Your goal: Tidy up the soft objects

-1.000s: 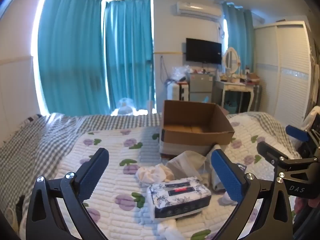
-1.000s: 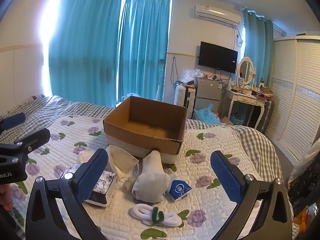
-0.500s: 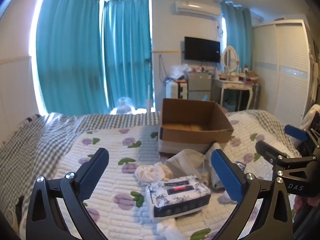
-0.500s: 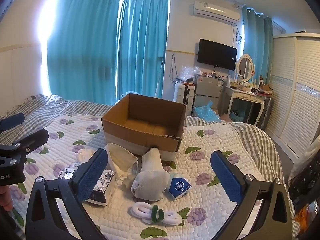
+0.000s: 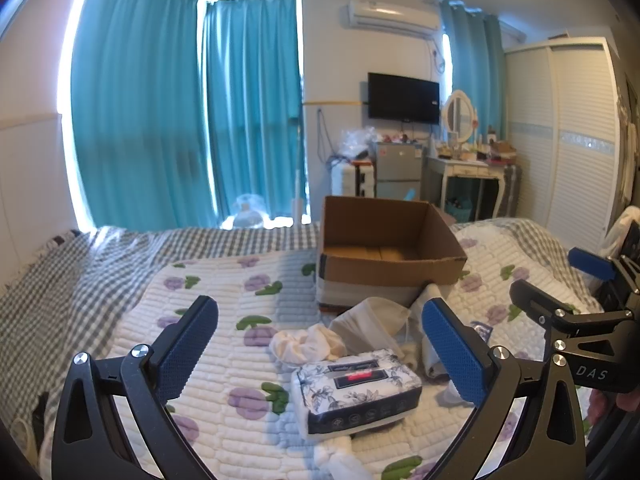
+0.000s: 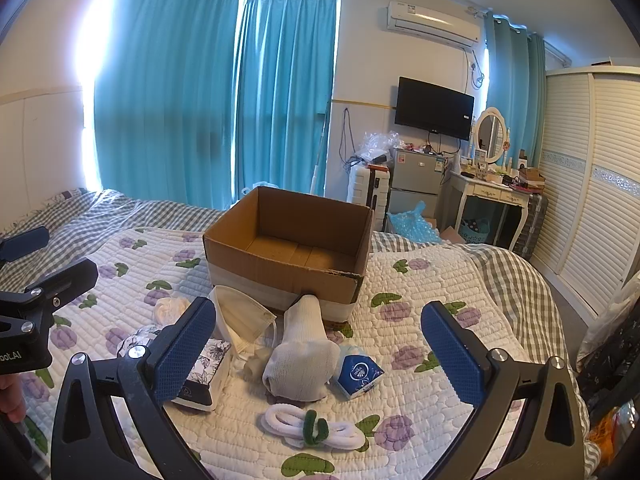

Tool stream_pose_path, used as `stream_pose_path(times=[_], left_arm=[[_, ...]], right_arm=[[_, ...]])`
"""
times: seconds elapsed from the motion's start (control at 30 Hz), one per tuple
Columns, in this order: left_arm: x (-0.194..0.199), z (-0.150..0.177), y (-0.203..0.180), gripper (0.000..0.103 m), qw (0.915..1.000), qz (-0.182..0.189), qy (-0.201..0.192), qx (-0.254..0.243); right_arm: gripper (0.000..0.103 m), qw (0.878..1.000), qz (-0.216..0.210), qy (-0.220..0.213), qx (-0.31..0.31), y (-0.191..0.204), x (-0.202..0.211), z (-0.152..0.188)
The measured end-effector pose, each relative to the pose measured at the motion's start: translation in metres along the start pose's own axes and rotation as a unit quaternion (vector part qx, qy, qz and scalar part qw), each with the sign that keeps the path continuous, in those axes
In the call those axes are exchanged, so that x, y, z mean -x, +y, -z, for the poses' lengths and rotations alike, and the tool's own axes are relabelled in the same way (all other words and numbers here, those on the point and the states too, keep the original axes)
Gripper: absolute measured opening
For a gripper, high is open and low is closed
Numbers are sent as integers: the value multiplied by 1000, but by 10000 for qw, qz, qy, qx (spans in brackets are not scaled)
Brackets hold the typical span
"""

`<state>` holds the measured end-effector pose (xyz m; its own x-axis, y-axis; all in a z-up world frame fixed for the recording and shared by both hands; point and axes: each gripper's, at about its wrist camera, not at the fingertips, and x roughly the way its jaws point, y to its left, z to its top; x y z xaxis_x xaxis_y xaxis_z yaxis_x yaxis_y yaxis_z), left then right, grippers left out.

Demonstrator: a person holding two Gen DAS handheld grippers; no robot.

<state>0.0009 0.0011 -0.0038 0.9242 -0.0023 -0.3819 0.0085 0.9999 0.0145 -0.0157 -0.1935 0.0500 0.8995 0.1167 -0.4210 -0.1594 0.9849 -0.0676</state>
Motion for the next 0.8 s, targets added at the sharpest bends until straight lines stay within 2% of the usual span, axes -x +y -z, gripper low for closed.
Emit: stream_pose_path(times=[0.8], left_arm=[[-2,3,-2,103,10000,8,21,-25]], right_arm=[[103,10000,-42,29,-11,1,2,2]])
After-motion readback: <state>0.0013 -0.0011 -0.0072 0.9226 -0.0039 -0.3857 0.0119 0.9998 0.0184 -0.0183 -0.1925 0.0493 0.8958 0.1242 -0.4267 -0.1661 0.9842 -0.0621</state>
